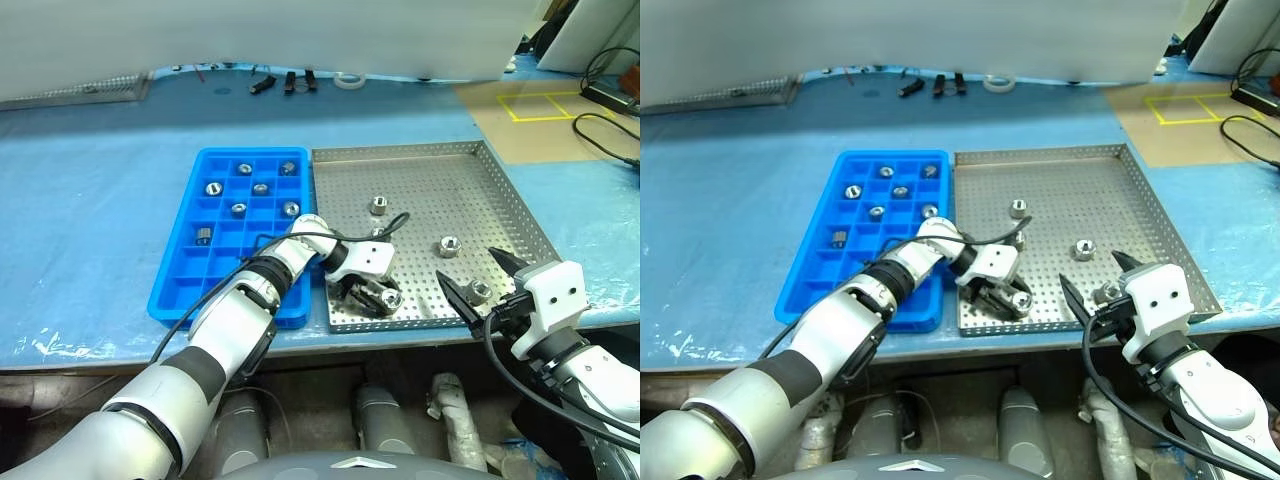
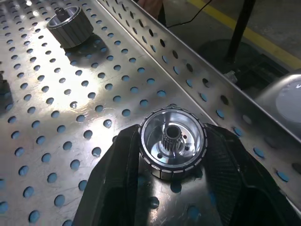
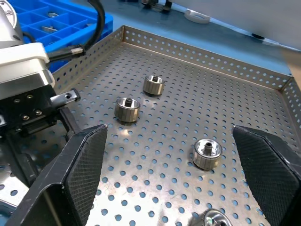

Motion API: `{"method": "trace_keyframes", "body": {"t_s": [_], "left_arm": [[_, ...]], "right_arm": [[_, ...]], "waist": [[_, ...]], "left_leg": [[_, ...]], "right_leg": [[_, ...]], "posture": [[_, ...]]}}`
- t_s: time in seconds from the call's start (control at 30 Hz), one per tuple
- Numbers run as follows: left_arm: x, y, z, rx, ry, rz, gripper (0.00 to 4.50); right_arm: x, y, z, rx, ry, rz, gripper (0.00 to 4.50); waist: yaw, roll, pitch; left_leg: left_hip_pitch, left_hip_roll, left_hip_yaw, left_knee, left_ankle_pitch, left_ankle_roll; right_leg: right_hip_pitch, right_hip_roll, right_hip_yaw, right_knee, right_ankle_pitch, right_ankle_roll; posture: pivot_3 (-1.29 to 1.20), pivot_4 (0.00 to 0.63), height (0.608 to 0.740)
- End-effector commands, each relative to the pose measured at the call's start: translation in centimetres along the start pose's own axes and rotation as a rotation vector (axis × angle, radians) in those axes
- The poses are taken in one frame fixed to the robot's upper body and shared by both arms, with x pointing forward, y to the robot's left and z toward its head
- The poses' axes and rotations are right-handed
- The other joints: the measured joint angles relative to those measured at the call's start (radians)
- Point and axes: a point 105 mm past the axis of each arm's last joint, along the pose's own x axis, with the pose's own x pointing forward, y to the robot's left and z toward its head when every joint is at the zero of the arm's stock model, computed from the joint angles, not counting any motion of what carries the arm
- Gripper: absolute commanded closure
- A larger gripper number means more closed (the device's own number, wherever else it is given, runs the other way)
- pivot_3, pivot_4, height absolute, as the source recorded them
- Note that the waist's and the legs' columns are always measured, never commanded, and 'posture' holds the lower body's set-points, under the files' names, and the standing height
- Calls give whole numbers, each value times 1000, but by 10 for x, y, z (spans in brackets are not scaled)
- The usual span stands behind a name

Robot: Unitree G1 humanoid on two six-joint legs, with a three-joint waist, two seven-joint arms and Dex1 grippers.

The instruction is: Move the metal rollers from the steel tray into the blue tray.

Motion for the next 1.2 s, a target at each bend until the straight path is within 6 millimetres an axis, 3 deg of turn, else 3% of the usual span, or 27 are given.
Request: {"method": "trace_keyframes", "body": {"t_s": [0.03,0.27,0.5,0.8,1.03,1.2], "left_arm": [[-23,18,17,26,-78,105,2829],[-75,31,15,17,-98,272,2829],[-144,28,20,-43,-135,550,2829],[-198,-25,17,-180,-89,844,2829],[-216,-74,-3,-365,-53,1009,2829],[-218,-93,-17,-436,-24,1093,2829]], "right_arm": [[1,6,12,-9,-40,77,0],[13,17,20,-9,-54,260,0],[47,25,34,-30,-108,456,0],[95,51,57,-80,-208,715,0],[111,71,74,-108,-268,870,0],[114,79,73,-117,-270,926,0]], "waist": [[3,0,0],[11,0,0],[54,0,0],[154,2,1],[211,2,1],[242,2,1]], "left_leg": [[0,0,0,0,0,0],[0,0,-1,0,0,0],[1,2,-1,1,1,-1],[0,2,-2,-1,2,-3],[-1,2,-4,-4,4,-6],[0,2,-6,-10,6,-9]], "right_leg": [[0,0,0,0,0,0],[1,0,-1,0,0,0],[0,1,-2,4,1,-1],[0,0,-5,6,0,-2],[-1,0,-8,6,0,-2],[-1,0,-9,6,0,-2]], "posture": [[-564,150,740],[-426,150,740],[-169,150,740],[122,150,740],[264,150,740],[318,150,740]]}}
